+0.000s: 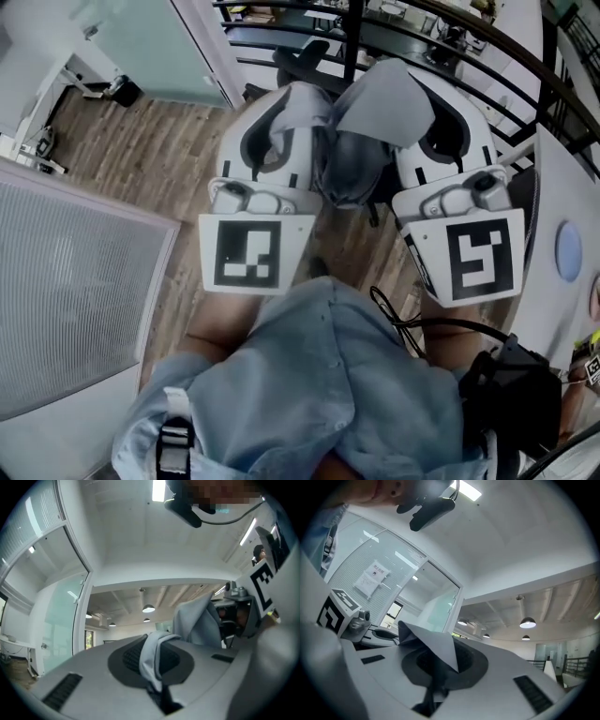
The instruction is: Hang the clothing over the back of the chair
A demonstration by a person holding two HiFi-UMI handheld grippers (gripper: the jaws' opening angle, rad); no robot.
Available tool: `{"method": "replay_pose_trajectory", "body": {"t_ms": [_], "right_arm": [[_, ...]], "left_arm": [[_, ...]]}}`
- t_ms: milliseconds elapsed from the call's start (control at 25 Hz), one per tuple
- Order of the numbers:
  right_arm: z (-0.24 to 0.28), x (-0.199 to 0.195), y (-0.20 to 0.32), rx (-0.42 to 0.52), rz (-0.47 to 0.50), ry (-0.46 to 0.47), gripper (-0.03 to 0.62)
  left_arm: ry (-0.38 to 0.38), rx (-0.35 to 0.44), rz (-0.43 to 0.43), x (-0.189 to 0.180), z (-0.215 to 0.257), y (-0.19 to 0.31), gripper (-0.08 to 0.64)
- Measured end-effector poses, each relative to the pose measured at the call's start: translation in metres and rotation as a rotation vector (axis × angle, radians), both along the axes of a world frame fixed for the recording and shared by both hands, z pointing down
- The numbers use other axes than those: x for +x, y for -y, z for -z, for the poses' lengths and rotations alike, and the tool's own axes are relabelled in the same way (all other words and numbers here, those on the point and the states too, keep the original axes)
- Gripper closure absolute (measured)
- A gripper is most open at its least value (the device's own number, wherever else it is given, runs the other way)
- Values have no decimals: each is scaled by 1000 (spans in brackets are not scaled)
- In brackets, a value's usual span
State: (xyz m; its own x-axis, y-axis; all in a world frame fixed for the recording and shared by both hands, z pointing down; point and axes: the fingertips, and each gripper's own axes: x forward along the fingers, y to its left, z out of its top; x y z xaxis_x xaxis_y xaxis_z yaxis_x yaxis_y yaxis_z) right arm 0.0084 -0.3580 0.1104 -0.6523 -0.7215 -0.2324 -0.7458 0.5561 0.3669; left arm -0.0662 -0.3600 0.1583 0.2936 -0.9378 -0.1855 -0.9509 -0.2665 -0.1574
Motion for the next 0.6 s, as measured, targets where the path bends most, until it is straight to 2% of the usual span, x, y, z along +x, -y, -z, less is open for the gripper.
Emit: {"method": "replay_pose_trajectory", "body": {"t_ms": [320, 600], "right_arm": [[62, -6, 62, 99, 14, -41, 577], [83, 21, 107, 153, 19, 1, 577]], "left_arm": [[7, 64, -23, -13, 52, 51, 543], [31, 131, 35, -19, 70, 76, 543]]}}
